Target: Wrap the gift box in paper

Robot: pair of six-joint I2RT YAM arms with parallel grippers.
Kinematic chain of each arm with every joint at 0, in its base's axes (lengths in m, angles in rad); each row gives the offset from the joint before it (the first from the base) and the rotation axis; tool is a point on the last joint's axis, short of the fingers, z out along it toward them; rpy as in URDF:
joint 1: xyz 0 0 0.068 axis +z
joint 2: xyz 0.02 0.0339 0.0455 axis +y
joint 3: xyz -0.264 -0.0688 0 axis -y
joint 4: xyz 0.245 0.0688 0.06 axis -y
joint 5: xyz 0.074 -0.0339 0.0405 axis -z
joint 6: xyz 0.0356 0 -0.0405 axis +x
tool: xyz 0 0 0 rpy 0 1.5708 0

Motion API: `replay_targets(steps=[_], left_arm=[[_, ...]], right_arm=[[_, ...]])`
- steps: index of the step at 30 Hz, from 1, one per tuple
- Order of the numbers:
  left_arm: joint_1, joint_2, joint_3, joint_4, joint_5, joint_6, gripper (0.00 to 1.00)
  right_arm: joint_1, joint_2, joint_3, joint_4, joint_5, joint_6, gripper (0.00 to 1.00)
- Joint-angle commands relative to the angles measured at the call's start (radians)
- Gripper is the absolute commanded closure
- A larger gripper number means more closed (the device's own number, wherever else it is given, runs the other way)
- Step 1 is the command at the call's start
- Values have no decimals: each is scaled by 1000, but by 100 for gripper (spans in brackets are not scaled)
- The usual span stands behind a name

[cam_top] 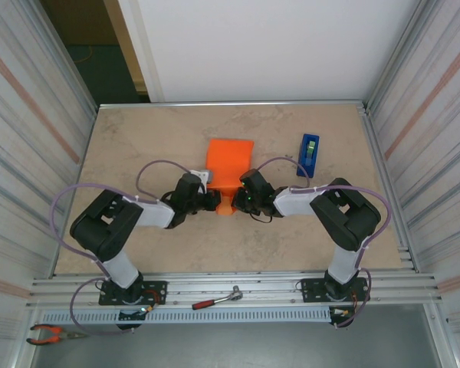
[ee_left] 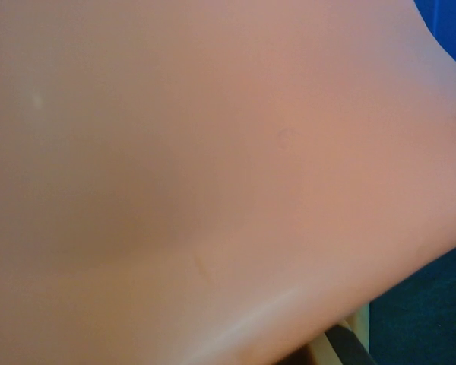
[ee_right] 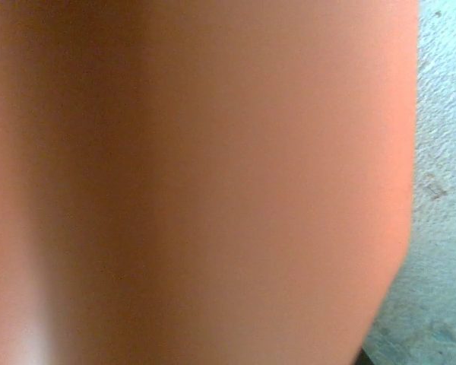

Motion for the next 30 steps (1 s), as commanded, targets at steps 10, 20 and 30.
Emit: replay_targets(steps=[10,20,30], left_arm=[[-10,-220,-76,-100,-36,9,95],[49,-378,-180,-225,-92,-7,95],[47,-228,-124,-160,-10,18,100]], right_arm=[[12,27,0,-52,1,1,100],[8,37,-3,-41,-8,3,100],[8,31,-4,-53,-4,-1,100]])
